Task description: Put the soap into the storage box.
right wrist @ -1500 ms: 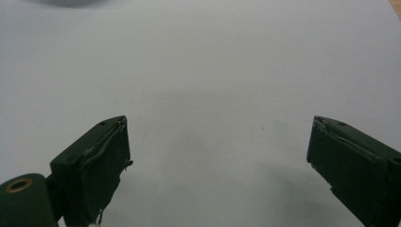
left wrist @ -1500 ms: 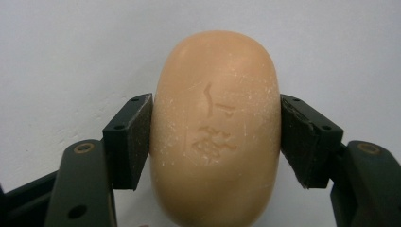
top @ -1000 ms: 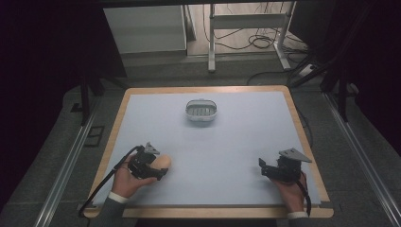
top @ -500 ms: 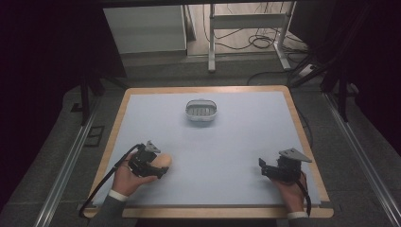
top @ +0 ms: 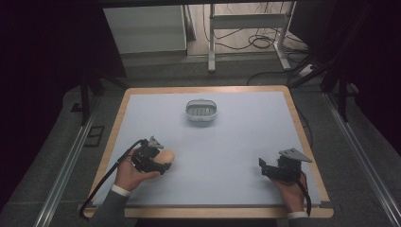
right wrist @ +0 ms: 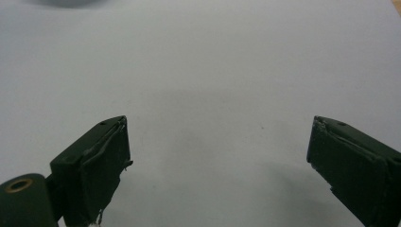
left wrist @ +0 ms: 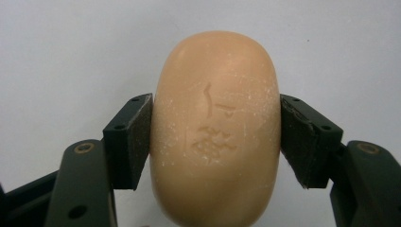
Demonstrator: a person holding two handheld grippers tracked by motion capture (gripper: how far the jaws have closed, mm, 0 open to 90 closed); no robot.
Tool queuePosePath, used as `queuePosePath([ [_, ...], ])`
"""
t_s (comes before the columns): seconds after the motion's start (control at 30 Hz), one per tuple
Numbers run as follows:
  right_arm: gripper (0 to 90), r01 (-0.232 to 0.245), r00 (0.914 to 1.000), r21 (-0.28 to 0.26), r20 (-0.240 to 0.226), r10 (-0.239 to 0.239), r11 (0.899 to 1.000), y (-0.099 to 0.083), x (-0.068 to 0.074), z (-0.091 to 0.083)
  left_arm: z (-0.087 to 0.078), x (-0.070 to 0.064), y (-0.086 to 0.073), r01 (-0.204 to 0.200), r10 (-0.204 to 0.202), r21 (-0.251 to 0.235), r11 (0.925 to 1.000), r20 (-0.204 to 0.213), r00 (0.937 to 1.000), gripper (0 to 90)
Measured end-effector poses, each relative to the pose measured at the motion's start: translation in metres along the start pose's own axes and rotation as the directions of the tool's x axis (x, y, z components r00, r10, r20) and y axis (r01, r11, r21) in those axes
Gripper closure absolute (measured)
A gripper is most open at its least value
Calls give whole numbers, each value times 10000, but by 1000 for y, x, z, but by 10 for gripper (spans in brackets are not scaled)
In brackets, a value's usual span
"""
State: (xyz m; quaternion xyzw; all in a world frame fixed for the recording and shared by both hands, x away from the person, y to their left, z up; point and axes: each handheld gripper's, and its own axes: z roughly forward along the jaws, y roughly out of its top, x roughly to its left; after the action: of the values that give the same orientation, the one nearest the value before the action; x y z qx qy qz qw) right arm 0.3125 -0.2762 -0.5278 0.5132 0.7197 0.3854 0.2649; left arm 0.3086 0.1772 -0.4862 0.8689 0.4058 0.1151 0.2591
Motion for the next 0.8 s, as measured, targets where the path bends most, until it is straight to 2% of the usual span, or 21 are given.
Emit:
queuePosePath([
  [0.8,69,-52,10000,-29,33,52,10000,0,0,0,-5,0,24,-336,336,-15,9994,-161,9993,321],
])
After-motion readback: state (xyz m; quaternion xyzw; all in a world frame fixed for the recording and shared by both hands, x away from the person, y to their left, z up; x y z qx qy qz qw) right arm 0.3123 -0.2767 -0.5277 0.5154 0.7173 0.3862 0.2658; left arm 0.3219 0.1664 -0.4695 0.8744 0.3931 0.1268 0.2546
